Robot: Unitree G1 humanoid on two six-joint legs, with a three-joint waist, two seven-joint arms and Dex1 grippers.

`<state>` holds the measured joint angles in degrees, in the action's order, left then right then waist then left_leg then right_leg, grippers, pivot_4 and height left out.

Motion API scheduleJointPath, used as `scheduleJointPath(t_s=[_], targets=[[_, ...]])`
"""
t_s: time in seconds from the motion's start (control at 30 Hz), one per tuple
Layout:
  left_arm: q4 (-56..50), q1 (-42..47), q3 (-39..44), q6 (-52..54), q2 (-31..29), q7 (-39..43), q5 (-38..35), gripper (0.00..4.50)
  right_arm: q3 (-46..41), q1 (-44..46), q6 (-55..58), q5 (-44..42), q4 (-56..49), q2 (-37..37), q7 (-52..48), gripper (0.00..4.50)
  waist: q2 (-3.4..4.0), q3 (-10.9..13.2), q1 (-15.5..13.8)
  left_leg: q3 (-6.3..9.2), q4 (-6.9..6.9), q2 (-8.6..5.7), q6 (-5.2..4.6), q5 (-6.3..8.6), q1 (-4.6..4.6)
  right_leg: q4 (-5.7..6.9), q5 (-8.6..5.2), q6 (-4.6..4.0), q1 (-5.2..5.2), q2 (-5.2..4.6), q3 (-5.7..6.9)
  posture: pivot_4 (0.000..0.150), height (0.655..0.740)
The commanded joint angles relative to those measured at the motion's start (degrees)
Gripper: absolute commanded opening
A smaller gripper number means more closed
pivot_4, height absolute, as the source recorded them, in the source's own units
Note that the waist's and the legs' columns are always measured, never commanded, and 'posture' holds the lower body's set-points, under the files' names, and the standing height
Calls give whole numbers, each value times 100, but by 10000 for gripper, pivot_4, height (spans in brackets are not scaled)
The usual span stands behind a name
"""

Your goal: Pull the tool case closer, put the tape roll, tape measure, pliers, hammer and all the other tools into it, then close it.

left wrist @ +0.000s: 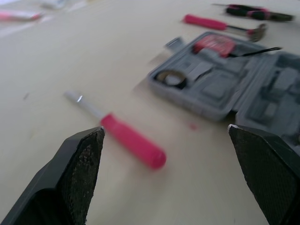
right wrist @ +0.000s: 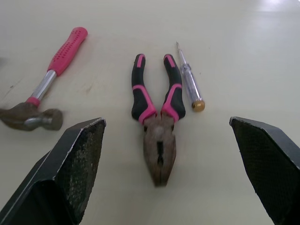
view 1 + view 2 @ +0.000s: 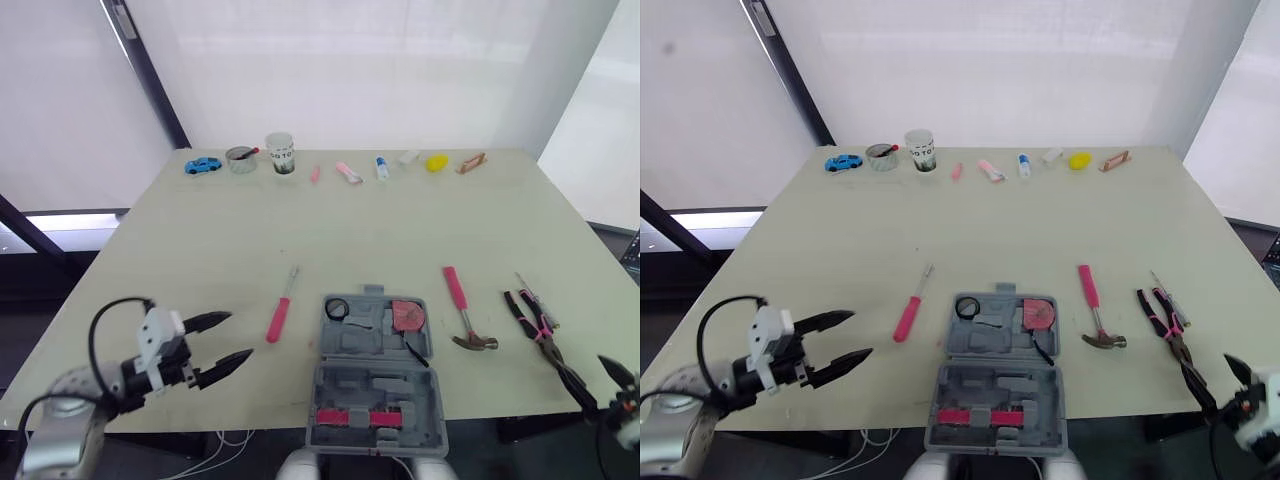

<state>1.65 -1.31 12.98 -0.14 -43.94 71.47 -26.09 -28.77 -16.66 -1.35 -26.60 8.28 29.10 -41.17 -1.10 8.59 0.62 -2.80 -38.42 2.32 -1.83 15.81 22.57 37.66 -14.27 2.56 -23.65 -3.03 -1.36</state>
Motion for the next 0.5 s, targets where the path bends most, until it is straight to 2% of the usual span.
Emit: scheduleJointPath(t_s=[0.03, 0.27, 0.5], targets=[[-176, 480, -273, 201, -193, 492, -192, 45000, 89, 238, 87, 103, 391, 266, -225, 44767, -2, 3, -2, 1, 2, 0, 0, 0, 0, 0, 0, 0, 0, 2, 0, 1500, 7400], [-652, 1459, -897, 767, -148, 966, -467, 45000, 556, 906, -31, 486, 1353, 592, -605, 44767, 4, 5, 20, 3, -4, -6, 0, 0, 3, 2, 6, 13, 3, 26, -4, 1500, 7400], [-1045, 1950, -1240, 1113, -97, 1159, -634, 45000, 825, 1517, -127, 733, 2124, 609, -718, 44767, 4, 6, 25, 3, -9, -6, 0, 0, -2, 8, 13, 25, 4, 29, -15, 1500, 7400]])
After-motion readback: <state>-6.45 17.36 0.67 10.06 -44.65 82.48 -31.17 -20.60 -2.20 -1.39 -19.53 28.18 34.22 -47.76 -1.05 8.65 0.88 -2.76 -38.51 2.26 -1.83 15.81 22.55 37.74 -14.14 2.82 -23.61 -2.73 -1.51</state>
